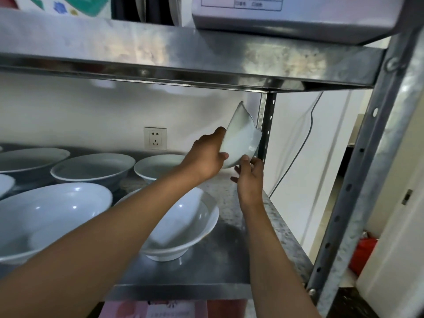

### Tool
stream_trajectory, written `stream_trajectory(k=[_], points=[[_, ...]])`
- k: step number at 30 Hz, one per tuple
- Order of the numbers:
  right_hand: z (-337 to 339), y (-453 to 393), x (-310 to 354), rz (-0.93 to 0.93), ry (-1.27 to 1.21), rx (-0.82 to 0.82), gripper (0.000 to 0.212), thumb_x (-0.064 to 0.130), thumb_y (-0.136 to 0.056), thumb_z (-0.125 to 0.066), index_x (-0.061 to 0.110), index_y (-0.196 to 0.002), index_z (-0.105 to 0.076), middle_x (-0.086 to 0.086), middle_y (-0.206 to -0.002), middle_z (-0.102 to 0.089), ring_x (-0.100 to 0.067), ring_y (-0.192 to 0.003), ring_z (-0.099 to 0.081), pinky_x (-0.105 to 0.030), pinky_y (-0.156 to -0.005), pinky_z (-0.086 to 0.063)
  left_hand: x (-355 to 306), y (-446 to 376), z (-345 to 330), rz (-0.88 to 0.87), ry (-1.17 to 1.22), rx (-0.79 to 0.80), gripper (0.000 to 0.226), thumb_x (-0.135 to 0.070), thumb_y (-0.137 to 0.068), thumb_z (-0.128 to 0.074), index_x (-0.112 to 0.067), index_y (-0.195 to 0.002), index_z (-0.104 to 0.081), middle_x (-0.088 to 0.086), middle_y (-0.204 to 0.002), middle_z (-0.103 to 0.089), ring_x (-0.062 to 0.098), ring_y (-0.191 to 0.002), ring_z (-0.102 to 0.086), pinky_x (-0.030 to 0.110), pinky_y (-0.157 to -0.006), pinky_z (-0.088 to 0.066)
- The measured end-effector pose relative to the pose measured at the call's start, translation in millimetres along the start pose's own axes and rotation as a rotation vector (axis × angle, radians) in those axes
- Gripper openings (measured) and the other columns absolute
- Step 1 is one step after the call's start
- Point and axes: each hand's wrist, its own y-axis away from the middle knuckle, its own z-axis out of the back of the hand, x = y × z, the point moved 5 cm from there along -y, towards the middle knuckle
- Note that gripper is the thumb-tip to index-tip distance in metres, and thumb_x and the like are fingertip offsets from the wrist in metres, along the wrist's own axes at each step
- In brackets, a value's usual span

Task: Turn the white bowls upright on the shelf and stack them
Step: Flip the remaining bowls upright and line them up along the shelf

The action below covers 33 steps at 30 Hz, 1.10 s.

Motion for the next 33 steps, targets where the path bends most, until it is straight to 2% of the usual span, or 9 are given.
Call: stream_trajectory(k=[4,7,9,11,16,18,27,30,33], points=[[-2,1,-7,-0.155,0.082,0.096,0.024,0.026,-0.093,-0.048,0.019,-0.115,-0.054,0.003,-0.105,-0.061,-0.017,-0.1,-0.059,-0.031,-0.081,-0.048,-13,-5,12,-0.132,-0.271,-0.074,0.029,-0.015,-0.084,-0.058,-0.018,-0.113,-0.054,0.013,-0.097,-0.064,0.038,-0.09,-0.057,0.033,-0.072,-0.044],[22,-3,-9,-0.222,0.126,-0.12,0.032,0.006,-0.085,-0.042,0.015,-0.112,-0.057,0.004,-0.095,-0.058,-0.019,-0.087,-0.059,-0.028,-0.072,-0.048,-21,-1,11,-0.207,-0.453,-0.085,0.034,-0.011,-0.085,-0.055,-0.024,-0.117,-0.059,0.012,-0.098,-0.065,0.037,-0.089,-0.058,0.032,-0.069,-0.039],[41,-9,-12,-0.256,0.047,-0.319,0.027,0.002,-0.078,-0.039,0.016,-0.085,-0.06,-0.002,-0.08,-0.056,-0.026,-0.075,-0.051,-0.028,-0.063,-0.041,-24,2,5,-0.235,-0.52,-0.037,0.034,-0.01,-0.083,-0.055,-0.026,-0.113,-0.061,0.01,-0.1,-0.065,0.035,-0.09,-0.059,0.032,-0.07,-0.04],[48,-12,-14,-0.277,-0.102,-0.406,0.018,0.003,-0.072,-0.037,0.016,-0.06,-0.038,0.0,-0.062,-0.038,-0.021,-0.065,-0.034,-0.028,-0.057,-0.026,-27,6,0,-0.259,-0.59,0.006,0.032,-0.011,-0.084,-0.055,-0.027,-0.111,-0.061,0.008,-0.101,-0.065,0.033,-0.09,-0.06,0.03,-0.067,-0.036],[60,-4,-2,-0.259,-0.193,-0.517,0.009,0.012,-0.092,-0.041,0.014,-0.094,-0.049,0.008,-0.077,-0.049,-0.01,-0.065,-0.047,-0.023,-0.057,-0.033,-29,16,-13,-0.292,-0.67,0.116,0.021,-0.006,-0.081,-0.051,-0.025,-0.089,-0.055,0.004,-0.084,-0.059,0.028,-0.076,-0.051,0.03,-0.063,-0.029],[59,-4,-3,-0.227,-0.151,-0.531,0.01,0.016,-0.088,-0.041,0.014,-0.093,-0.05,0.003,-0.081,-0.054,-0.02,-0.071,-0.051,-0.028,-0.064,-0.038,-31,17,-20,-0.308,-0.691,0.168,0.025,0.0,-0.077,-0.051,-0.025,-0.08,-0.049,0.002,-0.076,-0.049,0.026,-0.071,-0.044,0.03,-0.062,-0.029],[66,2,-1,-0.193,0.041,-0.567,0.025,0.018,-0.088,-0.041,0.009,-0.106,-0.056,-0.007,-0.117,-0.058,-0.028,-0.102,-0.057,-0.037,-0.083,-0.047,-33,13,-48,-0.386,-0.604,0.319,0.023,0.002,-0.076,-0.06,-0.017,-0.088,-0.067,0.006,-0.086,-0.063,0.03,-0.083,-0.058,0.031,-0.065,-0.041],[64,3,-3,-0.208,0.084,-0.53,0.026,0.019,-0.089,-0.042,0.011,-0.11,-0.055,-0.004,-0.121,-0.055,-0.026,-0.101,-0.056,-0.036,-0.081,-0.046,-30,16,-55,-0.399,-0.626,0.377,0.025,0.003,-0.071,-0.06,-0.016,-0.063,-0.046,0.001,-0.06,-0.039,0.027,-0.065,-0.045,0.029,-0.053,-0.03],[63,3,-2,-0.192,0.138,-0.505,0.024,0.02,-0.09,-0.046,0.012,-0.111,-0.053,-0.003,-0.123,-0.049,-0.025,-0.101,-0.056,-0.035,-0.08,-0.045,-31,24,-59,-0.414,-0.629,0.447,0.034,0.004,-0.069,-0.059,-0.016,-0.056,-0.035,0.001,-0.055,-0.029,0.024,-0.059,-0.036,0.03,-0.052,-0.026]])
